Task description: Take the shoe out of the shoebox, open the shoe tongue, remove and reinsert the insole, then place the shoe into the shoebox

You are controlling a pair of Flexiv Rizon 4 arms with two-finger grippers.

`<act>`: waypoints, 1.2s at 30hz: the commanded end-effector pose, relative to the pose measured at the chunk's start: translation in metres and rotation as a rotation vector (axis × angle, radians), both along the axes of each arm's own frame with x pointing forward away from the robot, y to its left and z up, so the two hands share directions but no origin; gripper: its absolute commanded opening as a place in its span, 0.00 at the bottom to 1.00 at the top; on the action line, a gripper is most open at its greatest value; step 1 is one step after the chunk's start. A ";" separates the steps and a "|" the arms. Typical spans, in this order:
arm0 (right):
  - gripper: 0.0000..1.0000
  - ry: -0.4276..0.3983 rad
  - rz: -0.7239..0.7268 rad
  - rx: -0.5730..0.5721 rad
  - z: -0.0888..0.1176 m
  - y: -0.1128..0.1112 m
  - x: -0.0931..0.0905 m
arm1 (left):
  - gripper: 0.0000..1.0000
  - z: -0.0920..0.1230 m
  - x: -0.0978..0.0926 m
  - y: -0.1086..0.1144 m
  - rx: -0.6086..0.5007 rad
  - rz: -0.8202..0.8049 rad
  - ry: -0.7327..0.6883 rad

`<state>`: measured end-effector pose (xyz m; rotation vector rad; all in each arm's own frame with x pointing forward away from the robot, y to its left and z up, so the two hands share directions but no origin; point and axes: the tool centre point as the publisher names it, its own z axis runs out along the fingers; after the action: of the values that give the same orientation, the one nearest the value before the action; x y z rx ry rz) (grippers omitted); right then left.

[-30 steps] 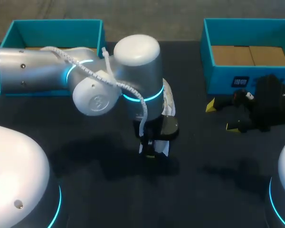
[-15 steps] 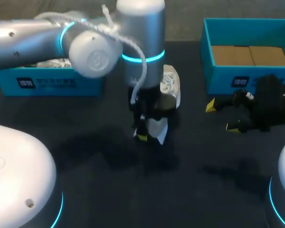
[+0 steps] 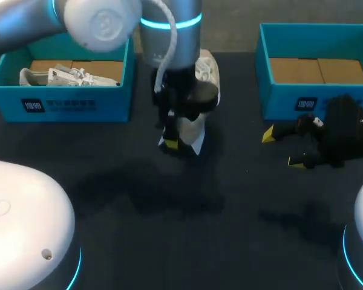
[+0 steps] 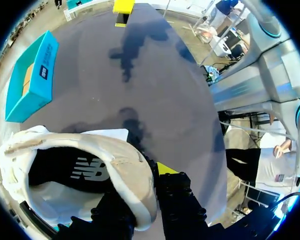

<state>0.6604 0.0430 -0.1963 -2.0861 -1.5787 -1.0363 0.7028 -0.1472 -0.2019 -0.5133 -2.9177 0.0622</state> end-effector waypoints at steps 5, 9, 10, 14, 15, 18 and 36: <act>1.00 -0.001 -0.004 -0.003 -0.001 0.001 -0.002 | 0.00 0.024 0.010 0.006 0.001 0.029 -0.032; 1.00 -0.001 -0.004 -0.003 -0.001 0.001 -0.002 | 0.00 0.024 0.010 0.006 0.001 0.029 -0.032; 1.00 -0.001 -0.004 -0.003 -0.001 0.001 -0.002 | 0.00 0.024 0.010 0.006 0.001 0.029 -0.032; 1.00 -0.001 -0.004 -0.003 -0.001 0.001 -0.002 | 0.00 0.024 0.010 0.006 0.001 0.029 -0.032; 1.00 -0.001 -0.004 -0.003 -0.001 0.001 -0.002 | 0.00 0.024 0.010 0.006 0.001 0.029 -0.032; 1.00 -0.001 -0.004 -0.003 -0.001 0.001 -0.002 | 0.00 0.024 0.010 0.006 0.001 0.029 -0.032; 1.00 -0.001 -0.004 -0.003 -0.001 0.001 -0.002 | 0.00 0.031 0.033 0.083 0.011 0.050 0.045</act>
<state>0.6604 0.0429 -0.1963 -2.0863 -1.5785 -1.0364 0.7312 -0.0812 -0.1723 -0.4327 -2.8883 0.0267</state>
